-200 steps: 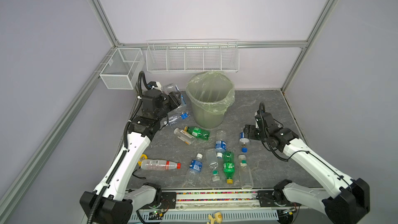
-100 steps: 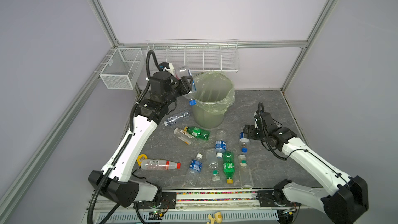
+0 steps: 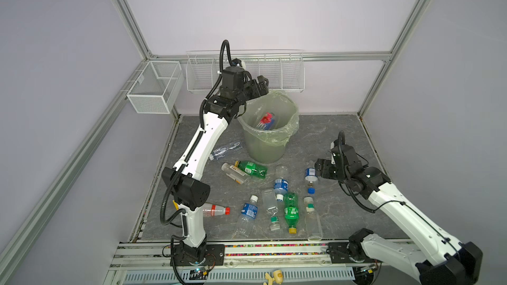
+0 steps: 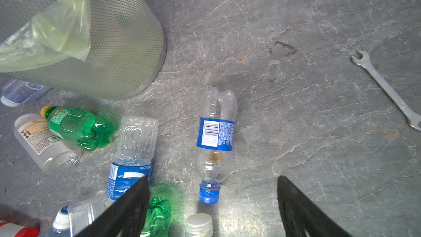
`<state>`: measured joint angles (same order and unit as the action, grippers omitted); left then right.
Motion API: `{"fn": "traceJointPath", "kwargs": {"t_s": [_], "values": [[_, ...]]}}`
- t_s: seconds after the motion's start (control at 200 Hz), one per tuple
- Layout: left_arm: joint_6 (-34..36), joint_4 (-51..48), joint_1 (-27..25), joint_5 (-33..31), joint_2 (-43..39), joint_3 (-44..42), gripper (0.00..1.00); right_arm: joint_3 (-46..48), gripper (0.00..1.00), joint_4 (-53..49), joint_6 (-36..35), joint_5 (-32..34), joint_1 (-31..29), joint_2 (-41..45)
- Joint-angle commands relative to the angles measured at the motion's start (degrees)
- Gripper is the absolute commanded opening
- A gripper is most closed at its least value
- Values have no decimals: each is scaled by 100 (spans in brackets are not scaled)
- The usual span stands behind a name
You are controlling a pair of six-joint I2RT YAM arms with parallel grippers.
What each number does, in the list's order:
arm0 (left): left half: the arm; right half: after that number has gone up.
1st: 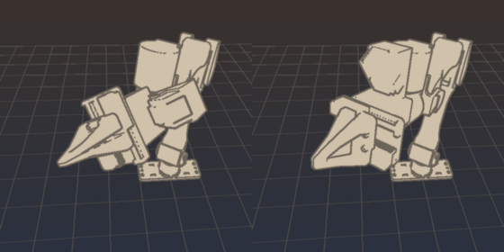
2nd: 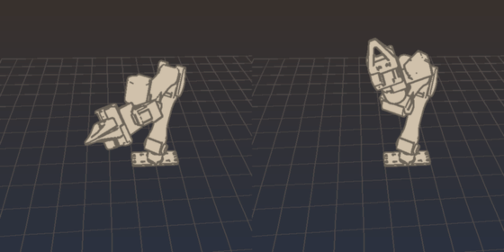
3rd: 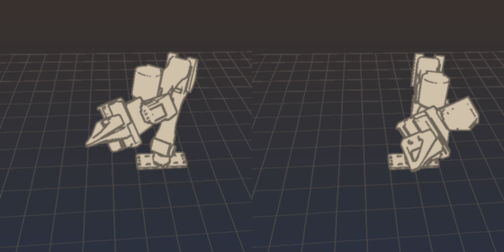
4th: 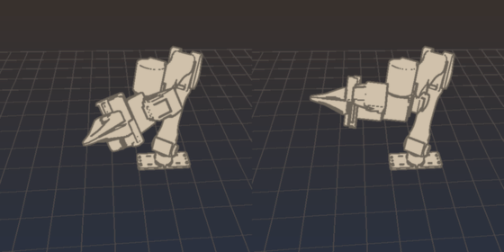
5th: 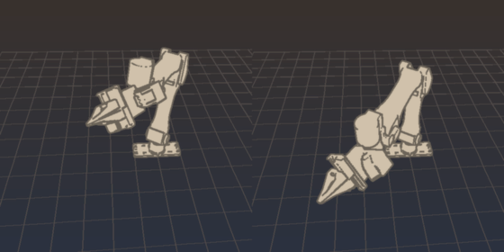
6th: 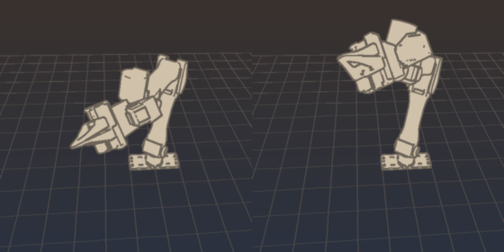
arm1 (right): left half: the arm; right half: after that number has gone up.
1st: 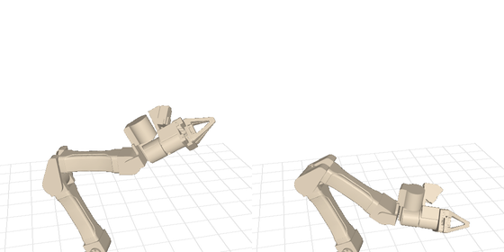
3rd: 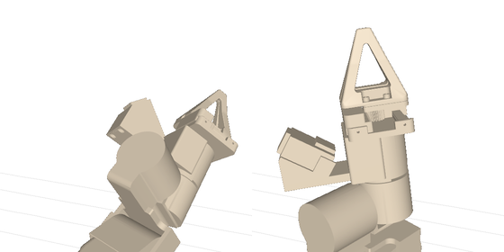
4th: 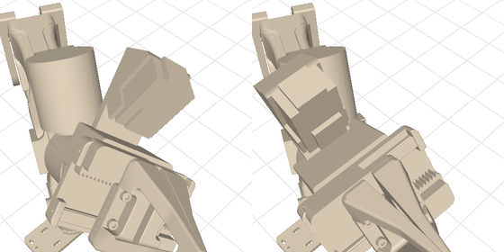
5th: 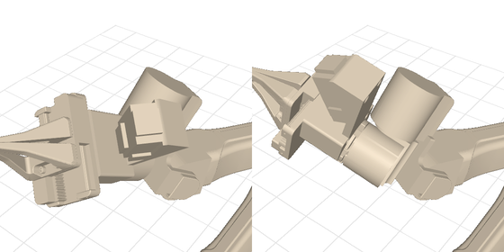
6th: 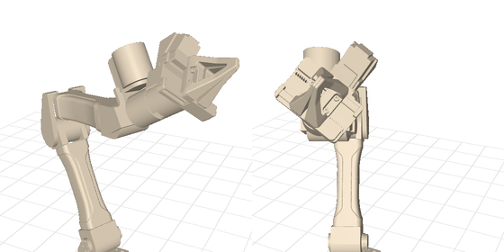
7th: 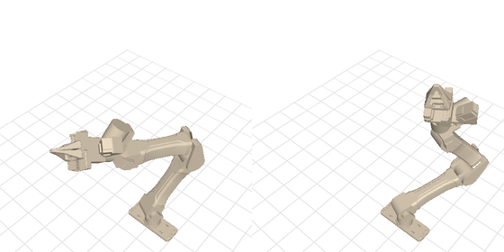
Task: Throw the plastic bottles in the bin
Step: 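Carry the clear red-and-blue bottle over the bin and open the left gripper, then draw the left gripper back while the right gripper lowers onto the blue-labelled bottle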
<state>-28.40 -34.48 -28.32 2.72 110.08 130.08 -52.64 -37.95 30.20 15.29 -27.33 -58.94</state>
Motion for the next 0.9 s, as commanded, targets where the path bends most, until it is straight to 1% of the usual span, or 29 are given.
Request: {"fn": "traceJointPath", "kwargs": {"t_s": [0.0,0.13,0.31,0.475,0.615,0.77,0.895], "values": [[-29,-125,-25,230,-465,196,99,157,88,-182,5,166,59,111],[8,-68,-25,252,-1013,-406,99,136,88,-195,2,118,75,-22],[141,32,-25,-85,-1823,-1561,99,80,88,-135,-42,-6,80,-225],[83,230,35,-330,-2460,-2644,99,26,88,-94,-49,-82,80,-385],[-139,434,234,-262,-2902,-3535,99,26,88,-35,-5,-241,79,-542],[-718,578,591,-178,-3391,-4577,99,-4,88,-26,2,-268,79,-725],[-863,766,735,-228,-3742,-5301,99,-75,88,-24,-39,-265,79,-930]]}}
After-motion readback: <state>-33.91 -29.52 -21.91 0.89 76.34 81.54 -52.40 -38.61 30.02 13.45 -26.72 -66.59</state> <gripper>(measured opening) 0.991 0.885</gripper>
